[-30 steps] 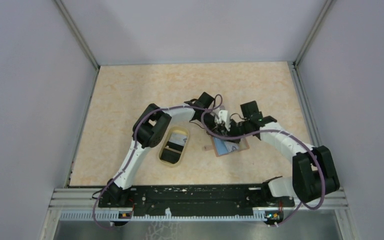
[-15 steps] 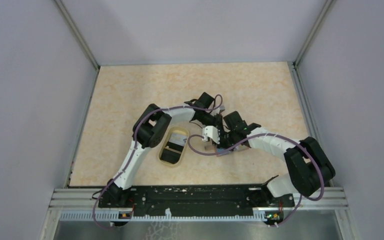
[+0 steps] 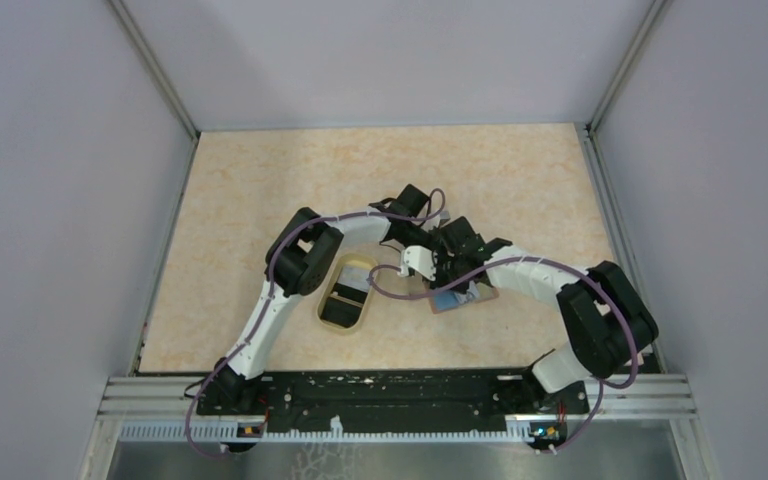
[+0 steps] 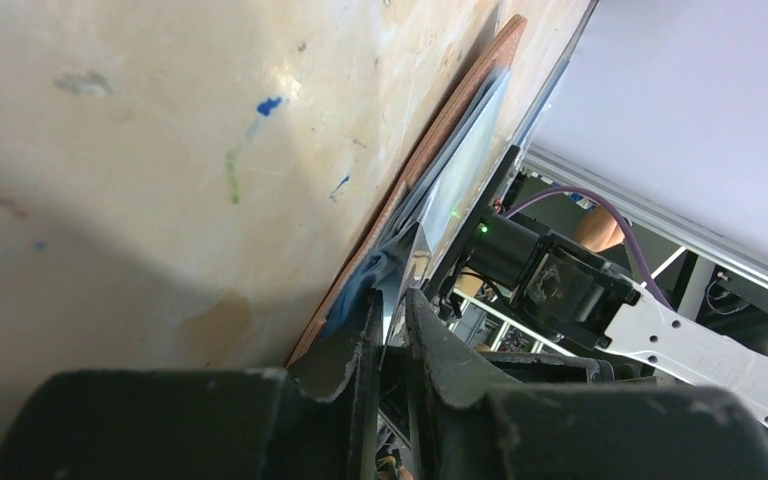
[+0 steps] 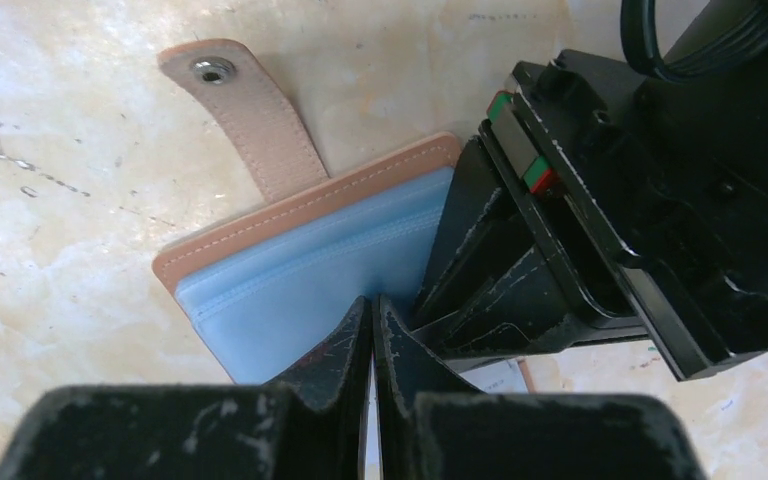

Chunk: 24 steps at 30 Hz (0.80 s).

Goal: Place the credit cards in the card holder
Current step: Insert the credit card into the card holder.

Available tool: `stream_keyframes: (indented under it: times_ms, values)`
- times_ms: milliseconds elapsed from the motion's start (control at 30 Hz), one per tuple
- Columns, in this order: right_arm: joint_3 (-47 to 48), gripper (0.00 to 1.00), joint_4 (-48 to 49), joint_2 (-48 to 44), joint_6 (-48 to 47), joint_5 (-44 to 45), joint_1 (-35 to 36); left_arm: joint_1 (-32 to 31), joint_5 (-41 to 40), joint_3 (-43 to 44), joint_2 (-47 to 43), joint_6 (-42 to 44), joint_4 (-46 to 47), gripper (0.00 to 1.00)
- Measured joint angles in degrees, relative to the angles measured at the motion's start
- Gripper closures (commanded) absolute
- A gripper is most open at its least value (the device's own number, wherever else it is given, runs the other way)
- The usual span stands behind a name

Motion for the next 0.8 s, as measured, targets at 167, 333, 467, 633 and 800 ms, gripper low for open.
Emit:
stream_keyframes:
  times_ms: [167,333,467,633,800]
  values:
    - [1.0,0.98,-2.1,0.7,-0.4,3.0,0.1,0.0,0.0,0.2,0.0,-0.3,-0.1,0.74]
    - [1.5,0.98,-3.4,1.1,-0.4,4.5,0.1,0.0,0.0,0.3,0.0,-0.5,-0.1,0.73]
    - [2.2,0.98,-4.6,1.6,-0.3,5.7,-0.2,0.0,-0.1,0.3,0.0,-0.5,-0.1,0.72]
    - [3.0,0.98,-6.1,2.3,-0.3,6.9,-0.8,0.0,-0.5,0.5,0.0,-0.6,-0.1,0.71]
    - [4.1,0.98,-7.9,2.9,-0.2,7.9,-1.5,0.0,-0.8,0.5,0.0,-1.0,0.2,0.71]
